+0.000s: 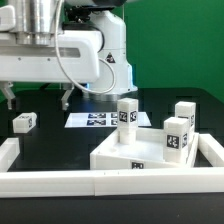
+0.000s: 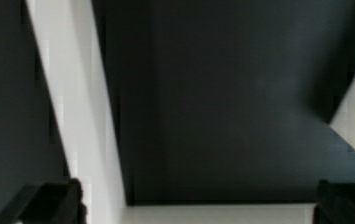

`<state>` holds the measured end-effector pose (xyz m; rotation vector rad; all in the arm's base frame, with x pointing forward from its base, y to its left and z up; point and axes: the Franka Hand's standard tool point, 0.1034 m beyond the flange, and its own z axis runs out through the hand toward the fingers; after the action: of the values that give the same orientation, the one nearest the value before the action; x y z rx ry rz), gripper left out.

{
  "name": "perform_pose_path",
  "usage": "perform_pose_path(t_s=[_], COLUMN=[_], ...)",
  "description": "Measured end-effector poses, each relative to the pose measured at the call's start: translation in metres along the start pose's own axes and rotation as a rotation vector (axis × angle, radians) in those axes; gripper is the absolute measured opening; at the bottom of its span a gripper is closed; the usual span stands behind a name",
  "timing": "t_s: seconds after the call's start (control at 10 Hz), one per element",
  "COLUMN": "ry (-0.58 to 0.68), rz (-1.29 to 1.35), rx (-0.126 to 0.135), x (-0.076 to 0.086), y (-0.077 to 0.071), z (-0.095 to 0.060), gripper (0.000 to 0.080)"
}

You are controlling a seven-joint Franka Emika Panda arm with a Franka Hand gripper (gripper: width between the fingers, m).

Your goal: Assemble square table

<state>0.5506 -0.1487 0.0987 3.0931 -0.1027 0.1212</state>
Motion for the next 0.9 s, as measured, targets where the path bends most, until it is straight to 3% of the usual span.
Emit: perform_pose_path(t_s=[0.2, 0.5, 0.9], ry=[-0.002, -0.012, -0.033], rz=[0.000, 0.009, 0.077], rx=[0.000, 0.000, -0.014], x=[-0.001, -0.016, -0.080], y=[0.000, 0.002, 0.029], z=[0.001, 0.005, 0.018], gripper=[0.0649, 0.0649, 0.0649])
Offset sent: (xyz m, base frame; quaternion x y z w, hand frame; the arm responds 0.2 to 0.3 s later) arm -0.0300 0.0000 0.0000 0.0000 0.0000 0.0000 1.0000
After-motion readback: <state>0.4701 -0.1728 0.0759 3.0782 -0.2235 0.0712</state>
